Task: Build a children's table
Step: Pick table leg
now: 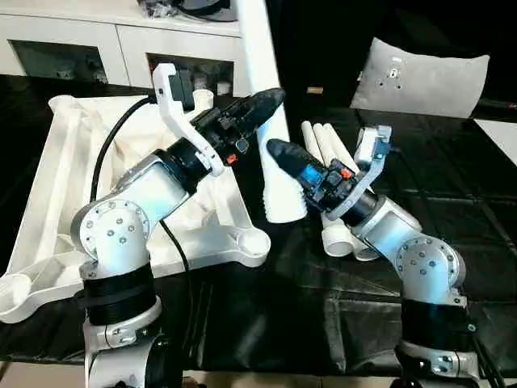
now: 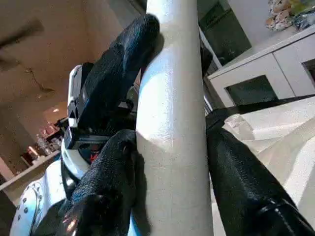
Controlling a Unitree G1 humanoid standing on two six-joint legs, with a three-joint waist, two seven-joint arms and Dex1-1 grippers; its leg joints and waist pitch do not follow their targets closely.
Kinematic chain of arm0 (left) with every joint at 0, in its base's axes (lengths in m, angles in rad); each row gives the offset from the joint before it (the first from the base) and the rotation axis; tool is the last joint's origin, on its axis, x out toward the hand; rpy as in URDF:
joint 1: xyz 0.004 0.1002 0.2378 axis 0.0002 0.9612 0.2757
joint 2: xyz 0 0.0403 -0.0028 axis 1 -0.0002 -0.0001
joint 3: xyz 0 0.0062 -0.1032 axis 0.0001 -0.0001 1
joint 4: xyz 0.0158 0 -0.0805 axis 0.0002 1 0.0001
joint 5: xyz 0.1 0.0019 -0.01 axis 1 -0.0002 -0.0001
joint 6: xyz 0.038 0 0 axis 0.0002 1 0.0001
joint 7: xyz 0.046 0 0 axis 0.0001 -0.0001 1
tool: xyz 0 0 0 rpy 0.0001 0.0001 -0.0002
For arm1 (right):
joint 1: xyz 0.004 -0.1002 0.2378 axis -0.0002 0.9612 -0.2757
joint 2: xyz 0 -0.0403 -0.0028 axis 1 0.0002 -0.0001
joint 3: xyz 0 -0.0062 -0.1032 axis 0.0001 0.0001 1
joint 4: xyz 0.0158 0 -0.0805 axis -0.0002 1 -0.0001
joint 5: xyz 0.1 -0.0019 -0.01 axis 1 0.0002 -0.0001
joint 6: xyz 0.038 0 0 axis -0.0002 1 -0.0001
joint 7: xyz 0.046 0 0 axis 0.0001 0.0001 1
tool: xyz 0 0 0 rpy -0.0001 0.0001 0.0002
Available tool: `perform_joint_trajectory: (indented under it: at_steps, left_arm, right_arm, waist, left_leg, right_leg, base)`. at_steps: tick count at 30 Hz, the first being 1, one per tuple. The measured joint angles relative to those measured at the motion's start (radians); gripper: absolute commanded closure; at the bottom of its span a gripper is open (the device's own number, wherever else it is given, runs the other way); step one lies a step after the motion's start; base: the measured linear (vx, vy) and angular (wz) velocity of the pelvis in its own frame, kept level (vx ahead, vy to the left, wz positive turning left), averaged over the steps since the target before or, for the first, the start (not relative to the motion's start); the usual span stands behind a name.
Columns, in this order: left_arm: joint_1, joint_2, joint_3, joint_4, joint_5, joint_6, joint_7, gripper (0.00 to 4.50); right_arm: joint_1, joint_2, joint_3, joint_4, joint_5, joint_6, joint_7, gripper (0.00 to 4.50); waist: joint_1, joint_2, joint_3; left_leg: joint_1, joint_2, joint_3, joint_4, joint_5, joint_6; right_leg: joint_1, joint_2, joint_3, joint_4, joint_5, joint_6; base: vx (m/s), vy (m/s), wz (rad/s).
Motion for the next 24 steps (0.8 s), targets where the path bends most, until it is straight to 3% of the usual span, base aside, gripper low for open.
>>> perform_joint_trajectory:
  at_steps: [17, 21, 24]
  left_arm:
    - [0.006, 0.023, 0.000, -0.005, -0.109, 0.002, -0.058, 2.35]
    - [0.016, 0.057, -0.017, -0.017, -0.101, -0.002, -0.078, 2.35]
    - [0.036, 0.132, -0.093, -0.049, -0.027, -0.039, -0.125, 2.35]
  right_arm:
    - [0.016, -0.031, 0.047, -0.037, 0.003, -0.019, 0.027, 2.68]
    - [0.016, -0.036, 0.063, -0.037, 0.003, -0.020, 0.028, 2.69]
    - [0.019, -0.045, 0.077, -0.035, -0.001, -0.020, 0.025, 2.69]
  waist:
    - [-0.001, 0.005, 0.003]
    - [-0.001, 0.005, 0.003]
    - [-0.001, 0.005, 0.003]
  left_leg:
    - [0.000, 0.000, 0.000, 0.000, 0.000, 0.000]
    - [0.000, 0.000, 0.000, 0.000, 0.000, 0.000]
    - [0.000, 0.000, 0.000, 0.000, 0.000, 0.000]
  right_leg:
    - [0.000, 0.000, 0.000, -0.002, 0.002, 0.002]
    - [0.000, 0.000, 0.000, -0.002, 0.002, 0.002]
    - [0.000, 0.000, 0.000, -0.002, 0.003, 0.002]
  base:
    - [0.000, 0.000, 0.00]
    - [0.000, 0.000, 0.00]
    - [0.000, 0.000, 0.00]
